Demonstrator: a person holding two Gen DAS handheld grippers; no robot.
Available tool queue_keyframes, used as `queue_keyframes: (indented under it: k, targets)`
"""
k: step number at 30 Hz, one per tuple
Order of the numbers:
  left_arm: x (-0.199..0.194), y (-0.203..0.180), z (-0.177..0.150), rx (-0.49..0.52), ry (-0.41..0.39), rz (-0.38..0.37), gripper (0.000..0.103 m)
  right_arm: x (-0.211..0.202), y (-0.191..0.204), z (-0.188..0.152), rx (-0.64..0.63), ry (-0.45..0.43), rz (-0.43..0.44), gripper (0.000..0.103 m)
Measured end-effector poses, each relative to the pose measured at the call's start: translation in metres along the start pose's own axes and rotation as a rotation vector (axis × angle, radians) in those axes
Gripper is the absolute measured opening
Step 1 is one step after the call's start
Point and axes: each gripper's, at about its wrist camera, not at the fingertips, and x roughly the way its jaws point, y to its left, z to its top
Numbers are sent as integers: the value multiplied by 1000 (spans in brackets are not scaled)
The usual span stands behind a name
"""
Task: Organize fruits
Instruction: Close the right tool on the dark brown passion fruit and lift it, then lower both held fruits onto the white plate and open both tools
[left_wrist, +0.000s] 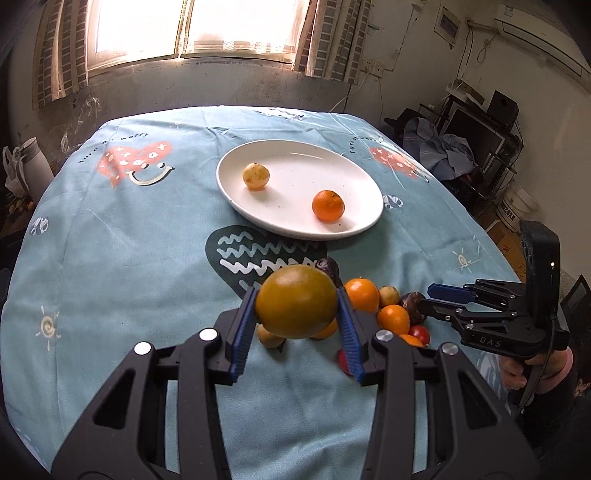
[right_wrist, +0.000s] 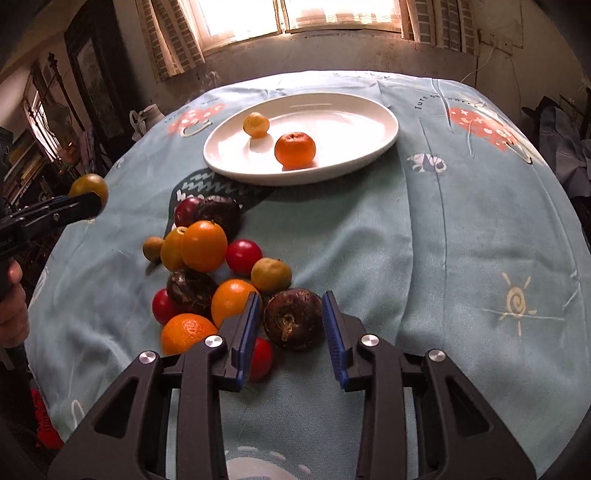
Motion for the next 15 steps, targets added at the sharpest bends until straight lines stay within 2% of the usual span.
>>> queue_keyframes:
  k: [2,4,8,11,15]
  targets:
    - [-4,1,-5,2,-4,5,43,7,2,-4,-18,34,-36,37]
    - [-9,3,-8,3,-10,2,43,10,2,-5,-28,54,-35,38]
    - [-13,5,-12,-8,-22,-6,43,24,9,8,-72,126,-52,44]
    - [-15,6,-14,-16,-27,-12,43,36,6,15,-51,178,-31,42]
    - [-22,8,-17,0,-36,-3,43,21,11,10,-100,155,-65,41]
